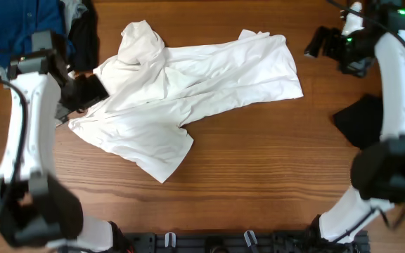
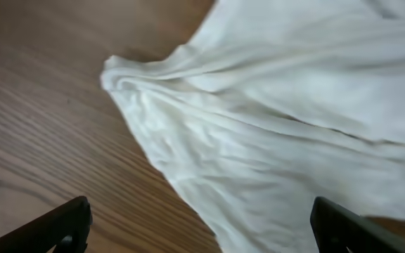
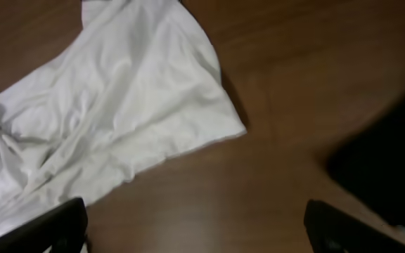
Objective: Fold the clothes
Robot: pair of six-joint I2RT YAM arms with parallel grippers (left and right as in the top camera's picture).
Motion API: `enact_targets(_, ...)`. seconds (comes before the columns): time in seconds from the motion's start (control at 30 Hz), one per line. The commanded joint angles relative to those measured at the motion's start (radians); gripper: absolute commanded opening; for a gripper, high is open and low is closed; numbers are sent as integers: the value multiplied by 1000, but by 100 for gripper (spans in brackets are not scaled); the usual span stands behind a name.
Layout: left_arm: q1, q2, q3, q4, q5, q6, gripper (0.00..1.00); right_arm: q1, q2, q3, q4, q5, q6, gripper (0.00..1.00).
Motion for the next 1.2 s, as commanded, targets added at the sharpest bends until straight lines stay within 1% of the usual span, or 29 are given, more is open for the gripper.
enact_targets(0.0,-164,-121,24,-9,52,-36,100,6,-150,15,-77,164,99,100)
enact_targets(0.1,-291,-119,8,-28,49,-34,100,3,-180,15,-132,179,114,100)
enact_targets(0.17,-347,-117,-26,-21,48,-34,100,-7,-182,15,-146,167,113,100)
enact_targets(0.3,-443,-116,-153,25,49,-35,100,-48,-182,4,-137,111,77,100)
enact_targets(0.47,-525,-116,-351,129,117,-100,100,-87,-181,-46,-86,33,35,100)
enact_targets(0.53,-548,-116,-415,151,118,-168,100,-93,-181,-66,-56,26,39,100)
enact_targets(0.57,-556,-116,-461,163,110,-259,100,-93,-181,-74,-37,8,39,100)
enact_targets(0.6,-556,-116,-485,167,107,-322,100,-93,-181,-80,-21,-7,38,100)
enact_targets(0.63,-555,-116,-507,177,108,-374,100,-92,-181,-84,-5,-20,38,100)
enact_targets(0.7,-555,-116,-539,200,104,-431,100,-92,-176,-85,18,-30,39,100)
enact_targets(0.97,-555,-116,-678,287,105,-534,98,-91,-164,-105,41,-32,37,100)
enact_targets(1.17,-555,-116,-754,361,111,-552,86,-91,-164,-190,83,-33,39,100)
